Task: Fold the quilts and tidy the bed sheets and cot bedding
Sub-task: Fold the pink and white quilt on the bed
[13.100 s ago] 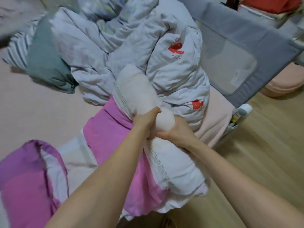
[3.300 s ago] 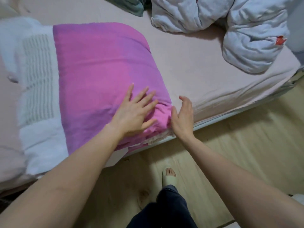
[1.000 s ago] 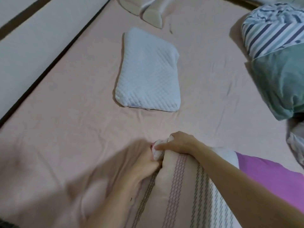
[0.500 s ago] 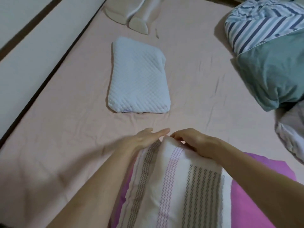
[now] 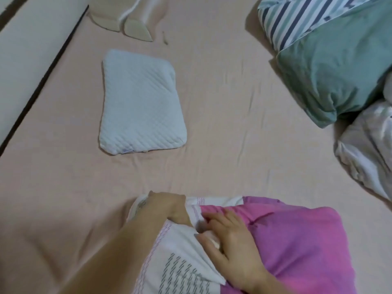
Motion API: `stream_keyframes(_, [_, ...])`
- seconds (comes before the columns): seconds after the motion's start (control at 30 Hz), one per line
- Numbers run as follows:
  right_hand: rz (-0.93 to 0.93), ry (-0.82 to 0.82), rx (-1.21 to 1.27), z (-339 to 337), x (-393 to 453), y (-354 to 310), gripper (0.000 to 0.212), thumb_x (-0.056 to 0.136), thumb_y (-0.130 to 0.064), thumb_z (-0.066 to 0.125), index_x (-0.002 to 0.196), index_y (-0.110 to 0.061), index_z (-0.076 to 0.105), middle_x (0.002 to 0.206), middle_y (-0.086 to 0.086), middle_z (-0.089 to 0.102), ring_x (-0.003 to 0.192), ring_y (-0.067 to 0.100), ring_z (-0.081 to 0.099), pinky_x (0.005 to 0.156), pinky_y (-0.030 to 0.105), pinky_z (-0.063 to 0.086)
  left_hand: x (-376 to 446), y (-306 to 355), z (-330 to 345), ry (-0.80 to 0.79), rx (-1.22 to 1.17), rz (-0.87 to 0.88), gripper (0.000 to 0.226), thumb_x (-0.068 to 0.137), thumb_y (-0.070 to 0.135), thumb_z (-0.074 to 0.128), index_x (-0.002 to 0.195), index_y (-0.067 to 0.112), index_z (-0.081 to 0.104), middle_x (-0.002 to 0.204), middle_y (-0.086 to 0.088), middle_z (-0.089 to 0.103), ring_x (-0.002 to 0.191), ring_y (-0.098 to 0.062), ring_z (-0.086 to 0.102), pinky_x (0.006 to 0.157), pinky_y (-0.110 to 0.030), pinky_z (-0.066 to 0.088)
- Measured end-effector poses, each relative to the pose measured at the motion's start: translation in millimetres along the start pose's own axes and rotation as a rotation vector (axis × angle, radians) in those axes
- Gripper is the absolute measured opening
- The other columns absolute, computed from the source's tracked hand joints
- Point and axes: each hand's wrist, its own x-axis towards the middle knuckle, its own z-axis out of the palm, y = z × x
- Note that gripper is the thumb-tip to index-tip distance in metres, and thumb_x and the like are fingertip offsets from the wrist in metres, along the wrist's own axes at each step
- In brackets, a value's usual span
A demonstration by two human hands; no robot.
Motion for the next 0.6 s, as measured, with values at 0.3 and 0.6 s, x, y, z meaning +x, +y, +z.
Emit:
stream_keyframes(0.3, [0.155, 0.036, -0.016, 29.0, 47.2, 36.1, 0.036, 0.085, -0.054, 0.043, 0.101, -0.023, 0.052, 0.101, -0.01, 0.052, 0.097, 0.012, 0.045, 0.094, 0.029, 0.032, 18.7, -12.6, 11.1, 0.14, 0.055, -0.079, 0.049, 0.096, 0.048, 0.042, 0.131, 0.016, 0.049, 0.134, -0.007, 0.054, 0.126, -0.025, 0.046, 0.114, -0.043, 0.015])
stream_keyframes(0.6, [0.101, -0.847, -0.072, 21.0, 121.3, 60.0, 0.06, 0.079, -0.033, 0.072, 0.133, -0.023, 0.048, 0.123, -0.003, 0.056, 0.114, 0.018, 0.052, 0.097, 0.03, 0.04, 16.4, -24.3, 42.4, 0.376, -0.142, 0.17, 0.08, 0.054, 0.1, 0.002, 0.094, 0.052, 0.053, 0.093, 0.016, 0.067, 0.087, -0.014, 0.062, 0.077, -0.03, 0.043])
